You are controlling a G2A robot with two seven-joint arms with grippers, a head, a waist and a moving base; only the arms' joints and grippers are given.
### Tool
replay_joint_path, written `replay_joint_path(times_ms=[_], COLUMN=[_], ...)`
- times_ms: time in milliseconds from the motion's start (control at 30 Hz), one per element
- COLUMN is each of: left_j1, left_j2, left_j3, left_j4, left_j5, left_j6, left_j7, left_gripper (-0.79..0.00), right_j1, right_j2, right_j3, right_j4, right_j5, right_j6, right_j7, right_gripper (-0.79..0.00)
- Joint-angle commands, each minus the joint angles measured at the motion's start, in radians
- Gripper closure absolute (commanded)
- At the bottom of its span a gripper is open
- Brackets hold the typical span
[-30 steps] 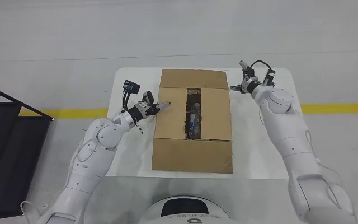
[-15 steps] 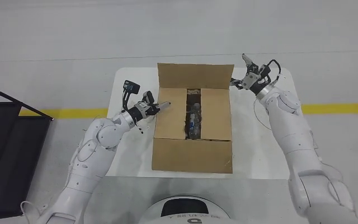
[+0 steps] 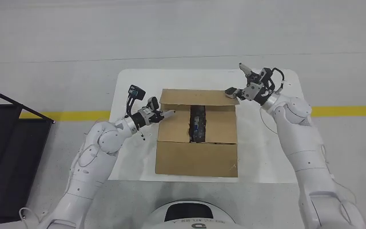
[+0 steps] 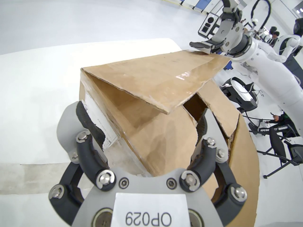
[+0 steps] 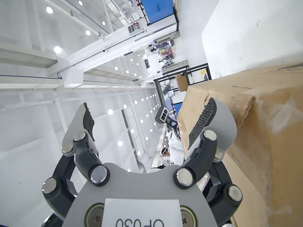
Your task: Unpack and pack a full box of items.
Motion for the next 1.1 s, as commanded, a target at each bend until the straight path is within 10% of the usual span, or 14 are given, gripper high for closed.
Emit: replay_joint_path(times_ms=[0, 600, 1067], left_j1=[0.007, 0.165, 0.260], left_j2=[0.005, 0.065, 0.095], left_j3=[-0.012, -0.152, -0.201], left_j4=[0.002, -0.028, -0.075], left_j5=[0.024, 0.125, 0.315], left_j6=[-0.017, -0.322, -0.390], left_j7=[0.005, 0.042, 0.089], left_gripper=[-0.785, -0.785, -0.785], right_j1=[-0.030, -0.084, -0.058], right_j2=[0.003, 0.011, -0.005], right_j3=[-0.003, -0.066, -0.126], right_j4=[-0.069, -0.271, -0.288], right_j5=[-0.029, -0.164, -0.139], right_j6=[0.005, 0.141, 0.167], right_j7=[-0.014, -0.124, -0.237], right_gripper=[-0.785, -0.785, -0.785])
